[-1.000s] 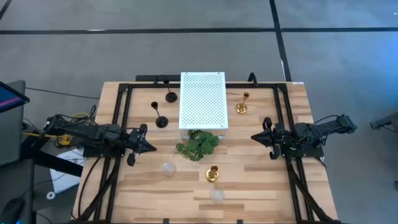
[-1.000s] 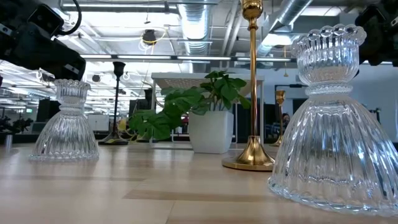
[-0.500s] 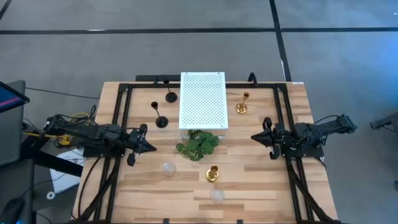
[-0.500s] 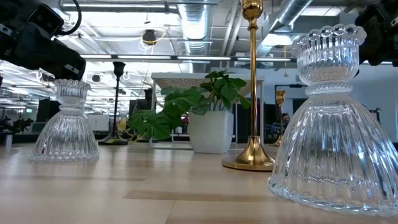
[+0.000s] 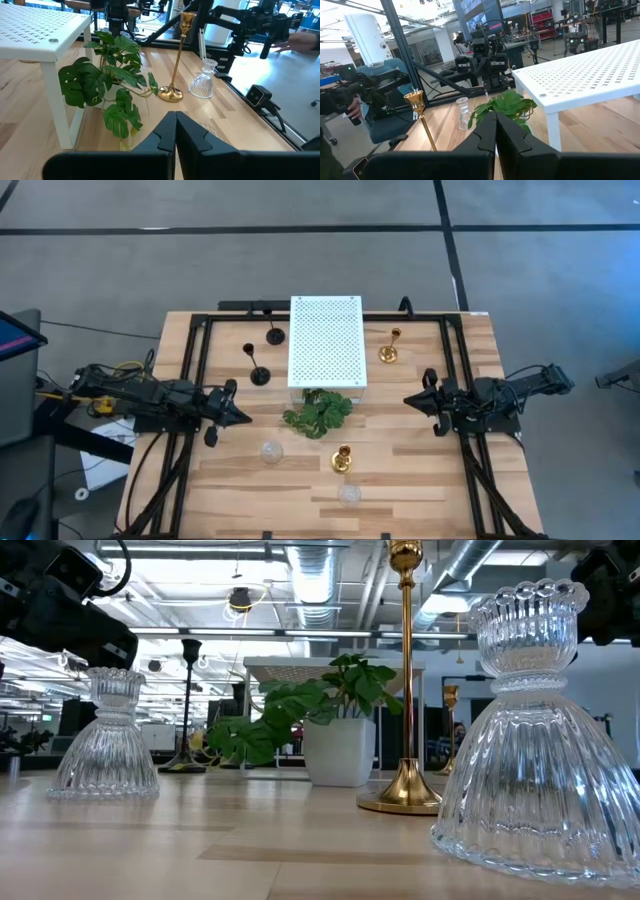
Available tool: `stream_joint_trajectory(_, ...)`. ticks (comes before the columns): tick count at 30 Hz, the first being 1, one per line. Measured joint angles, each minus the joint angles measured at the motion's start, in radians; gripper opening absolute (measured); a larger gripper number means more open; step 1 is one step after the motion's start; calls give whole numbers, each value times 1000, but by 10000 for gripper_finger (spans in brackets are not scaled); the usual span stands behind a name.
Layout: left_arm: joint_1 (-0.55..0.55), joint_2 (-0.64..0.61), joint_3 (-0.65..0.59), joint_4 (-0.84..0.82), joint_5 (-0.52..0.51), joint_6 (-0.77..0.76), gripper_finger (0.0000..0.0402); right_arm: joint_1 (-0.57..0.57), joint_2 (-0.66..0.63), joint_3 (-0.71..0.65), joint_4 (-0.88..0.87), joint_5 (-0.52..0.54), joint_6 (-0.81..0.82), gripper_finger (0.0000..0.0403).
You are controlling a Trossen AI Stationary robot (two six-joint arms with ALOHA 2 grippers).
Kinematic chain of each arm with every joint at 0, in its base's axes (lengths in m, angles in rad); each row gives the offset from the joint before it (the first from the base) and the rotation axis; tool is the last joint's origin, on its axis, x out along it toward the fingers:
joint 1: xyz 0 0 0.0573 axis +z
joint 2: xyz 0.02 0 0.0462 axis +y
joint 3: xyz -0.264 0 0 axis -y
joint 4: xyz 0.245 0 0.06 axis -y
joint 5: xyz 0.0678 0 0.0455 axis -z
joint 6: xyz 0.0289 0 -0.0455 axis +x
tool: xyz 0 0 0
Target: Pick & Place candle stick holders
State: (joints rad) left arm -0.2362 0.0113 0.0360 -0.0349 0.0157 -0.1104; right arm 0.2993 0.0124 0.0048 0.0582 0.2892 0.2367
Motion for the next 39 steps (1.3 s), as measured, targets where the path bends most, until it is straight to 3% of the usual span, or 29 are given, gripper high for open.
stream_joint_trajectory(24,0,0,0,13,0,-17,6,0,0,0,0,0,0,0)
stream_joint_trajectory(29,0,0,0,21,0,-214,6,0,0,0,0,0,2,0)
stream_joint_trajectory(35,0,0,0,53,0,-463,6,-2,0,0,1,3,140,0)
stream_joint_trajectory(39,0,0,0,60,0,-506,6,-1,0,0,1,3,191,0)
